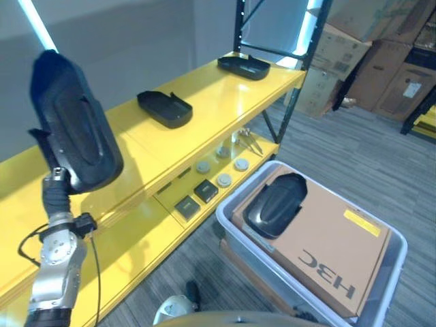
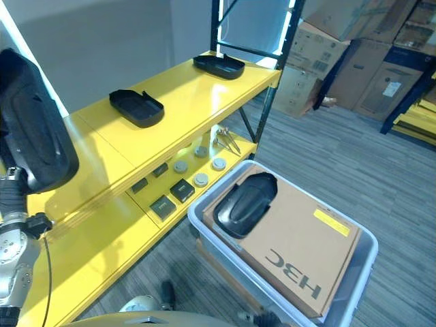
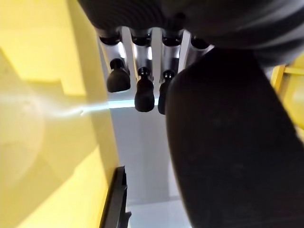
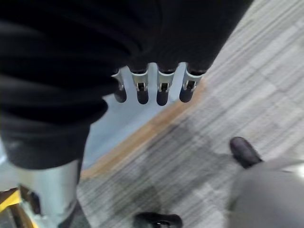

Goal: Move parts from the plastic box to the shelf.

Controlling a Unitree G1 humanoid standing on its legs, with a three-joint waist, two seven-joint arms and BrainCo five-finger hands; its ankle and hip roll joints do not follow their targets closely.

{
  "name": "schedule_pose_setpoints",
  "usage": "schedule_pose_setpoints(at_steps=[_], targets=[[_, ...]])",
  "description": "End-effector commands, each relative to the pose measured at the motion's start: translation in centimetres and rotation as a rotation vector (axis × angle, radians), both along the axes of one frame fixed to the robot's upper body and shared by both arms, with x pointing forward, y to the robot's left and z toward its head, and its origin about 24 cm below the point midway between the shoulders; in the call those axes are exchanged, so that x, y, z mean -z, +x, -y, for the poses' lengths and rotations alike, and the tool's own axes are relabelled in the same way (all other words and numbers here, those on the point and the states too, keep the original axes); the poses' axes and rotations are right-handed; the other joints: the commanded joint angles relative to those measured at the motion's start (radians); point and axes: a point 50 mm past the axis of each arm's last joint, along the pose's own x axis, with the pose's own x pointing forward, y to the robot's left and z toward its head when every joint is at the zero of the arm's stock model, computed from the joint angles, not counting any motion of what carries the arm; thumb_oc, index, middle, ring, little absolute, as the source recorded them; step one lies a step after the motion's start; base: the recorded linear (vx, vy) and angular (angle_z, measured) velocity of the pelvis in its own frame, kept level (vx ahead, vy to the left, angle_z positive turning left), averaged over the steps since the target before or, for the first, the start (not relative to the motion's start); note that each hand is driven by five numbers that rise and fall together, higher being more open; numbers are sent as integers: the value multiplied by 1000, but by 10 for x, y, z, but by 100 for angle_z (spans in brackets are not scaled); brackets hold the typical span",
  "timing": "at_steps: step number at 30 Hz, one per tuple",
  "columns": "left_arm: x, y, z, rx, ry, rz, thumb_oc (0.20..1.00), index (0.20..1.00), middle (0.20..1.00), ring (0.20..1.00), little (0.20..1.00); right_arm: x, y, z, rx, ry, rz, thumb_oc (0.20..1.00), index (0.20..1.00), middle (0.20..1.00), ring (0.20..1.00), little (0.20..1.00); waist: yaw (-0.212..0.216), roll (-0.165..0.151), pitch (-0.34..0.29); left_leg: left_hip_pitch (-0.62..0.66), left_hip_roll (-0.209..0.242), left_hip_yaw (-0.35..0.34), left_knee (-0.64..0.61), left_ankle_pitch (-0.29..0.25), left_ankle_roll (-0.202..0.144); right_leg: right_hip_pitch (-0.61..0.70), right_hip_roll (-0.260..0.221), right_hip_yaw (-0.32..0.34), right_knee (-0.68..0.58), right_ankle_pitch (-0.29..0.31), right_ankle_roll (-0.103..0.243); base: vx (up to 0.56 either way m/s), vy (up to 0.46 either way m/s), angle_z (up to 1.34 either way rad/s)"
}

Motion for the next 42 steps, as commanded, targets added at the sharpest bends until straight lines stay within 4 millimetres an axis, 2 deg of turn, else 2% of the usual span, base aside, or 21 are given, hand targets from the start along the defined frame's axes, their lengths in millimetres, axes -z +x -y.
schedule_pose_setpoints(at_steps=[1,3,5,6,7,8,11,12,14,15,16,18,19,20,22,26,28,29,32,34,42], targets=[[-44,7,-5,32,100,206,200,200,200,200,200,2,-9,0,45,-12,6,1000,1000,1000,1000,1000,12,36,-12,-25,-7,-160,46,-91,-41,-102,115,45,57,-73,-19,196,262,21],[-46,4,-9,43,111,205,200,200,200,200,200,0,-5,-3,75,5,23,1000,1000,1000,1000,1000,16,42,-16,-5,-58,-196,62,-128,4,-143,54,80,231,-52,4,207,330,33],[-46,5,-10,42,110,202,200,200,200,200,200,-1,-4,-3,73,9,31,1000,1000,1000,1000,1000,5,45,-15,3,-77,-203,66,-143,23,-178,25,107,329,-46,15,129,236,49],[-46,7,-10,42,112,197,200,200,200,200,200,-1,-4,-4,82,16,37,1000,1000,1000,1000,1000,-10,50,-12,11,-98,-221,74,-159,42,-216,11,147,428,-18,24,147,234,51],[-45,8,-9,47,115,190,200,200,200,200,200,-2,-4,-5,94,20,40,1000,1000,1000,1000,1000,-24,52,-7,20,-109,-231,76,-168,52,-244,17,180,494,-1,29,164,230,121],[-43,12,-7,52,109,183,200,200,200,200,200,-2,-3,-5,111,25,45,1000,1000,1000,1000,1000,-51,58,6,39,-124,-256,78,-184,70,-318,31,247,599,29,35,113,138,150],[-43,16,-5,52,117,178,200,200,200,200,200,-3,-2,-4,109,25,51,1000,1000,1000,1000,1000,-79,70,21,61,-122,-286,79,-197,70,-402,40,312,632,37,26,67,-36,76],[-46,23,0,72,111,184,200,200,200,200,200,-3,0,1,125,23,59,1000,1000,1000,1000,1000,-113,66,46,64,-101,-320,92,-194,48,-432,59,388,432,118,7,71,-232,15],[-49,27,4,86,116,186,200,200,200,200,200,-3,-1,6,144,23,54,1000,1000,1000,1000,1000,-134,53,56,72,-93,-350,100,-205,30,-418,70,437,281,131,11,168,-330,84],[-50,32,11,103,118,182,200,200,200,200,200,-2,-4,12,157,20,47,1000,1000,1000,1000,1000,-162,29,59,72,-96,-398,111,-225,19,-424,80,524,117,184,24,207,-298,173],[-50,33,11,102,118,182,200,200,200,200,200,-2,-4,13,155,20,45,1000,1000,1000,1000,1000,-165,29,60,74,-95,-403,113,-228,19,-417,81,526,103,190,26,195,-263,157],[-48,34,18,128,124,173,200,200,200,200,200,-1,-9,16,158,20,29,1000,1000,1000,1000,1000,-186,12,68,98,-83,-436,119,-267,14,-441,73,573,52,249,44,218,-241,43],[-47,32,19,140,126,166,200,200,200,200,200,-1,-11,18,153,20,19,1000,1000,1000,1000,1000,-185,11,68,106,-65,-440,119,-268,5,-425,74,552,41,203,45,195,-206,6],[-47,32,19,140,126,166,200,200,200,200,200,-1,-11,18,153,20,19,1000,1000,1000,1000,1000,-185,11,68,106,-65,-440,119,-268,5,-425,74,552,41,203,45,188,-218,45],[-44,33,26,176,123,127,200,200,200,200,200,0,-16,22,137,16,-14,1000,1000,1000,1000,1000,-177,-5,50,117,-19,-434,113,-243,-33,-345,95,504,-20,159,39,251,-322,59],[-35,41,37,170,122,56,200,200,200,200,200,1,-16,27,118,-1,-46,1000,1000,1000,1000,1000,-179,-22,22,109,59,-367,134,-217,-90,-255,132,452,-94,132,5,195,-241,70],[-32,43,40,173,120,41,200,200,200,200,200,0,-17,28,122,-5,-51,1000,1000,1000,1000,1000,-186,-23,18,101,78,-341,143,-206,-101,-241,141,441,-107,127,-3,73,-132,25],[-29,47,44,180,113,24,200,200,200,200,200,0,-18,29,125,-11,-57,1000,1000,1000,1000,1000,-194,-24,16,87,93,-306,160,-196,-110,-227,148,425,-119,123,-10,29,-163,22],[-25,65,59,210,169,-39,200,200,200,200,200,1,-26,29,170,-17,-71,1000,1000,1000,1000,1000,-247,-9,14,69,164,-125,176,-167,-139,-198,155,336,-130,97,-19,13,-126,68],[-20,74,61,193,196,-103,200,200,200,200,200,1,-27,30,181,-24,-78,1000,1000,1000,1000,1000,-268,-2,20,78,175,-84,154,-139,-132,-204,160,318,-122,97,-29,-22,-36,96],[7,95,40,40,360,-407,200,200,200,200,200,5,-34,24,111,-10,-142,1000,1000,1000,1000,1000,-316,21,6,135,143,-83,72,-127,-112,-217,162,360,-105,94,-18,65,33,4]])
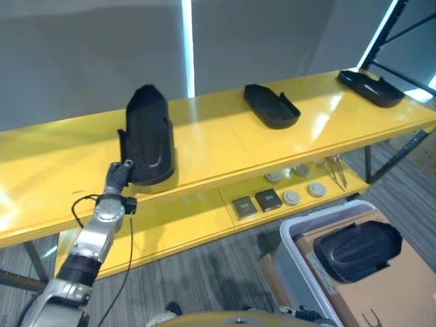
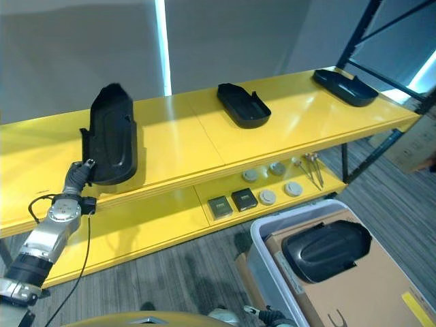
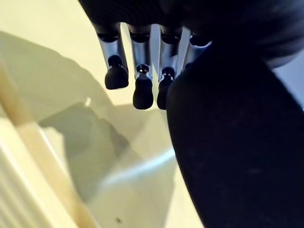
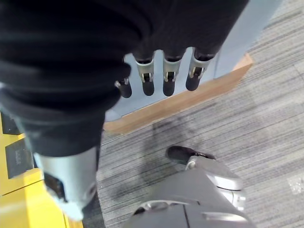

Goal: Move parts from the plastic box to the shelf.

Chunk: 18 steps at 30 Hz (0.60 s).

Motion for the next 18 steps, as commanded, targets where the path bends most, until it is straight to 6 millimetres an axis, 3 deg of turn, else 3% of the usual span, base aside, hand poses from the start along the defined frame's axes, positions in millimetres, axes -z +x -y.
schedule_pose_setpoints(at_steps=[1,4,8,18], targets=[[-38,21,-19,-113,167,99,200,200,200,200,200,1,-6,0,-59,-2,-35,1000,1000,1000,1000,1000,4,17,-16,12,69,-78,39,-57,-40,-71,4,46,-12,45,44,48,66,-2],[-25,27,-34,-202,230,-8,200,200,200,200,200,2,-10,-4,-119,-2,-56,1000,1000,1000,1000,1000,-32,23,-18,20,61,-57,38,-64,-33,-82,-1,66,-5,45,54,55,63,-12],[-17,32,-41,-248,270,-90,200,200,200,200,200,2,-12,-3,-152,-12,-70,1000,1000,1000,1000,1000,-56,26,-16,21,61,-43,40,-68,-30,-94,-2,84,5,40,56,33,30,-12],[-6,48,-24,-277,293,-195,200,200,200,200,200,3,-13,2,-160,-27,-70,1000,1000,1000,1000,1000,-109,14,-6,21,69,-14,36,-70,-29,-116,14,120,14,29,54,33,-10,-11]])
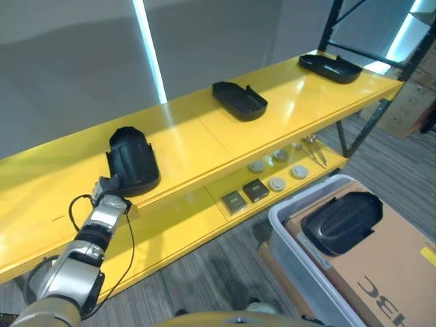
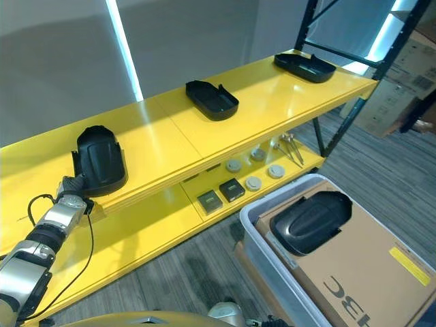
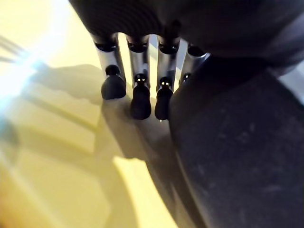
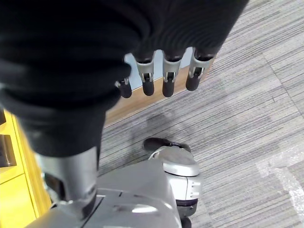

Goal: Move parts from the plastic box to the shelf.

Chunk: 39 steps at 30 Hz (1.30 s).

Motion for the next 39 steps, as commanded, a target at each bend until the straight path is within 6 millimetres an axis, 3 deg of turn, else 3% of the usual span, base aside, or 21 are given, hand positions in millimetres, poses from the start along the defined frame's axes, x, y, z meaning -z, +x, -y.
schedule_pose_setpoints(at_steps=[1,6,19,25,26,27,34,39], targets=[[-41,27,-9,-58,91,109,200,200,200,200,200,3,-1,-5,-38,8,-7,1000,1000,1000,1000,1000,-3,-45,13,23,72,-70,67,-85,-35,-60,9,57,6,9,42,54,-26,-17],[-40,29,-7,-120,77,108,200,200,200,200,200,5,-8,-5,-55,6,-21,1000,1000,1000,1000,1000,-25,-49,18,20,78,-59,73,-86,-39,-66,19,75,8,3,39,37,-28,-6],[-44,31,-12,-245,39,130,200,200,200,200,200,4,-3,-6,-59,18,9,1000,1000,1000,1000,1000,-41,-56,45,-12,91,-64,95,-85,-47,-88,33,100,12,-4,35,-3,-20,-6],[-35,26,-13,-262,15,108,200,200,200,200,200,6,-9,-10,-58,29,-5,1000,1000,1000,1000,1000,-41,-59,39,3,93,-65,101,-85,-49,-64,33,100,5,-6,34,49,-17,-1],[-34,26,-13,-260,10,110,366,366,366,366,366,6,-9,-10,-58,29,-7,1000,1000,1000,1000,1000,-41,-59,38,4,93,-65,100,-85,-49,-63,33,100,5,-6,34,50,-10,0],[-34,26,-12,-256,5,115,1000,1000,1000,1000,1000,7,-10,-11,-55,29,-10,1000,1000,1000,1000,1000,-41,-59,37,6,93,-65,99,-85,-49,-61,33,100,5,-6,35,30,-3,1],[-34,29,-4,-258,-31,174,1000,1000,1000,1000,1000,8,-14,-14,-69,27,-17,1000,1000,1000,1000,1000,-39,-62,31,22,90,-65,92,-87,-50,-42,32,97,-7,-6,36,0,0,0],[-52,37,3,-189,-52,337,1000,1000,1000,1000,1000,8,-16,-14,-90,13,-26,1000,1000,1000,1000,1000,-23,-62,27,38,87,-67,86,-91,-49,-22,27,85,-16,-4,39,1,29,0]])
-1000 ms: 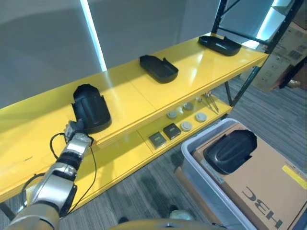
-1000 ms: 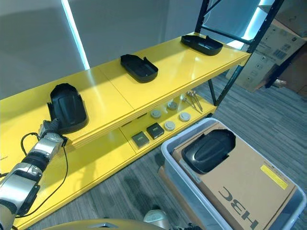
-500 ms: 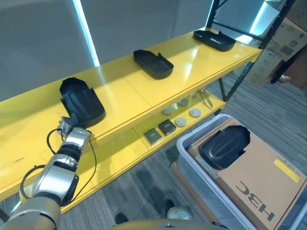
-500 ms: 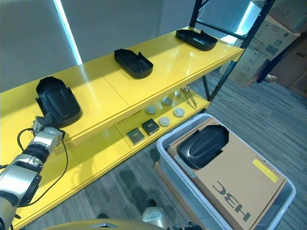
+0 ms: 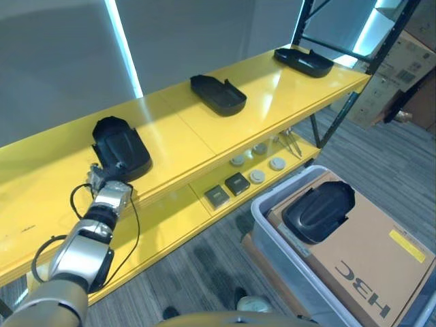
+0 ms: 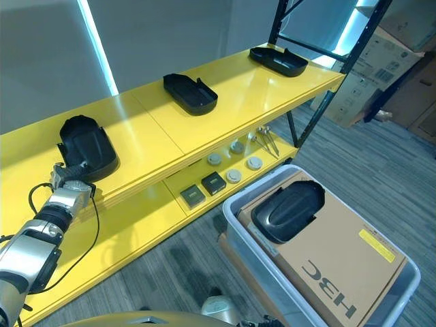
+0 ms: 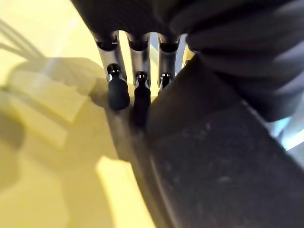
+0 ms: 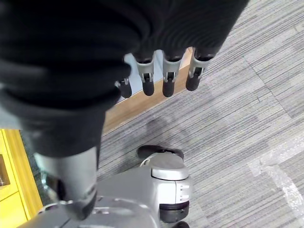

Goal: Move parts from the plastic box to the shelf.

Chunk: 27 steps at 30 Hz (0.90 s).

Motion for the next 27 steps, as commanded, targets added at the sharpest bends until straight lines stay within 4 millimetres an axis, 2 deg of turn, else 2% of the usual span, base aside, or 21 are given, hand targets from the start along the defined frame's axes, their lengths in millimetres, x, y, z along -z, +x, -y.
schedule_pose_setpoints(at_steps=[1,2,6,7,9,15,18,20,21,22,25,26,27], targets=[[-32,15,2,35,39,208,1000,1000,1000,1000,1000,4,-11,-6,-75,-18,-50,1000,1000,1000,1000,1000,4,-10,-8,13,63,-109,84,-101,-37,-33,-4,38,4,-20,54,-16,58,1],[-41,16,5,63,53,262,1000,1000,1000,1000,1000,4,-11,-5,-71,-19,-46,1000,1000,1000,1000,1000,14,-8,-8,16,60,-114,82,-102,-36,-27,-6,34,2,-20,55,-25,65,3],[-52,12,12,126,75,343,1000,1000,1000,1000,1000,4,-11,-6,-61,-17,-36,1000,1000,1000,1000,1000,45,-6,-5,20,54,-129,78,-105,-32,-17,-13,18,1,-19,58,-36,60,4],[-62,-2,14,182,97,412,1000,1000,1000,1000,1000,4,-11,-9,-29,-13,-19,1000,1000,1000,1000,1000,85,-8,-2,20,46,-152,78,-110,-28,-3,-22,-2,-2,-17,59,-48,82,10],[-65,-8,12,199,101,428,1000,1000,1000,1000,1000,4,-9,-10,-18,-12,-13,1000,1000,1000,1000,1000,100,-8,1,19,44,-161,79,-111,-27,2,-25,-10,-1,-17,59,-42,67,25],[-88,-49,-22,293,209,489,1000,1000,1000,1000,1000,0,-1,-9,36,-17,9,1000,1000,1000,1000,1000,176,-3,4,12,30,-197,81,-115,-25,21,-41,-47,-5,-12,58,-33,83,23],[-103,-65,-26,367,234,548,1000,1000,1000,1000,1000,-2,0,-6,51,-25,16,1000,1000,1000,1000,1000,200,-1,3,10,25,-209,80,-115,-25,27,-47,-60,-5,-11,60,-19,90,23],[-110,-70,-23,448,178,592,1000,1000,1000,1000,1000,-3,0,-5,60,-28,20,1000,1000,1000,1000,1000,210,-1,4,9,21,-214,80,-116,-25,30,-52,-67,-5,-9,62,-28,67,29],[-114,-75,-9,610,105,618,1000,1000,1000,1000,1000,-4,0,-3,67,-34,26,1000,1000,1000,1000,1000,220,-1,6,10,19,-219,82,-119,-24,35,-56,-74,-4,-9,66,-29,66,26],[-115,-77,2,695,40,641,1000,1000,1000,1000,1000,-4,0,-3,72,-36,30,1000,1000,1000,1000,1000,225,0,8,10,17,-221,82,-120,-24,36,-58,-77,-2,-7,66,-25,74,17],[-109,-81,30,873,-170,650,1000,1000,1000,1000,1000,-4,1,-1,75,-41,35,1000,1000,1000,1000,1000,232,-1,11,10,14,-225,79,-119,-23,35,-61,-81,-1,-3,69,-26,35,9],[-108,-81,39,911,-186,658,1000,1000,1000,1000,1000,-4,1,-2,72,-42,36,1000,1000,1000,1000,1000,232,0,10,6,13,-224,78,-116,-22,30,-61,-80,-1,1,69,-30,28,0],[-105,-81,49,957,-225,658,639,639,639,639,639,-4,1,-2,68,-44,36,1000,1000,1000,1000,1000,231,0,12,6,12,-223,76,-116,-20,28,-61,-78,0,2,69,0,0,0]])
